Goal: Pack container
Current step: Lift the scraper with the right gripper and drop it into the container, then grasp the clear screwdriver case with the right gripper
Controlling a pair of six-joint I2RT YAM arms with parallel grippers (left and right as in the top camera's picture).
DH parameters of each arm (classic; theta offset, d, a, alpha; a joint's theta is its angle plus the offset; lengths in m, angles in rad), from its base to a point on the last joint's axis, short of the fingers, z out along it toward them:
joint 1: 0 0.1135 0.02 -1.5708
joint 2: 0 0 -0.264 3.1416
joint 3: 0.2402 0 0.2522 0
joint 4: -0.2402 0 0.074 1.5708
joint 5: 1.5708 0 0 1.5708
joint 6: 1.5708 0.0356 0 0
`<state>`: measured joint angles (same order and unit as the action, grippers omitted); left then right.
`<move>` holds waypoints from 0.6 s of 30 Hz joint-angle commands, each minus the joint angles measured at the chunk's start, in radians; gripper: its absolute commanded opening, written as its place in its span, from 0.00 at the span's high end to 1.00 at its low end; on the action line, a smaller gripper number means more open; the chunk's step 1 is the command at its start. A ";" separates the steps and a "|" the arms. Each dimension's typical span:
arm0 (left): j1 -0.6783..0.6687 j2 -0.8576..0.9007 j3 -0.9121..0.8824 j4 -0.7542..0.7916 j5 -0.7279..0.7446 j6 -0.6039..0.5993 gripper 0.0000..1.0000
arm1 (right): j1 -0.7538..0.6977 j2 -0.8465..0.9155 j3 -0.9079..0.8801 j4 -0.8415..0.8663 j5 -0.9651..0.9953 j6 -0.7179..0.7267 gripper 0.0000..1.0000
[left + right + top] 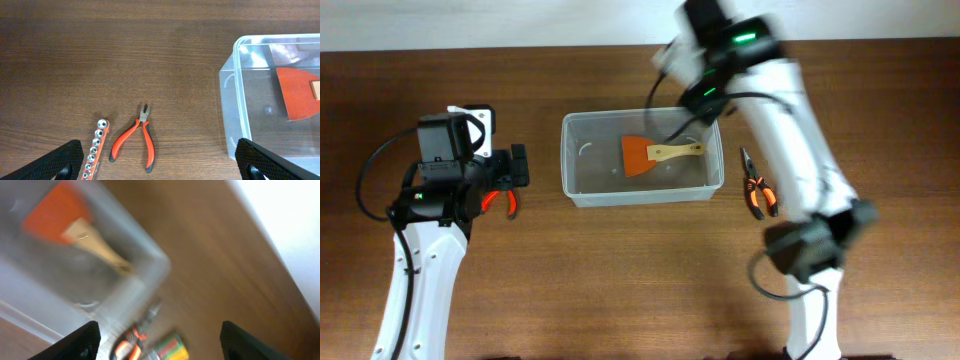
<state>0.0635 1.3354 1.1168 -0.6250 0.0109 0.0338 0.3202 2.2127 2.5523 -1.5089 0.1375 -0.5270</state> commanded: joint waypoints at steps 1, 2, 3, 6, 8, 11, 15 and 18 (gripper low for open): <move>-0.004 0.004 0.018 0.002 -0.007 0.016 0.01 | -0.200 -0.092 0.061 -0.051 -0.005 0.311 0.40; -0.004 0.004 0.018 0.002 -0.007 0.016 0.01 | -0.236 -0.092 0.060 -0.063 -0.015 0.350 0.49; -0.004 0.004 0.018 0.002 -0.007 0.016 0.01 | -0.294 -0.088 0.055 -0.084 -0.033 0.418 0.55; -0.004 0.004 0.018 0.002 -0.007 0.016 0.01 | -0.428 -0.065 0.014 -0.127 -0.066 0.521 0.58; -0.004 0.004 0.018 0.002 -0.007 0.016 0.01 | -0.514 -0.050 -0.052 -0.125 -0.089 0.529 0.60; -0.004 0.004 0.018 0.002 -0.007 0.016 0.01 | -0.591 -0.046 -0.167 -0.079 -0.132 0.529 0.55; -0.004 0.004 0.018 0.002 -0.007 0.016 0.01 | -0.639 -0.046 -0.366 0.021 -0.192 0.530 0.51; -0.004 0.004 0.018 0.002 -0.007 0.016 0.01 | -0.641 -0.046 -0.537 0.124 -0.195 0.559 0.35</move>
<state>0.0635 1.3354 1.1168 -0.6250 0.0109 0.0338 -0.3302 2.1651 2.1204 -1.4223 -0.0067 -0.0025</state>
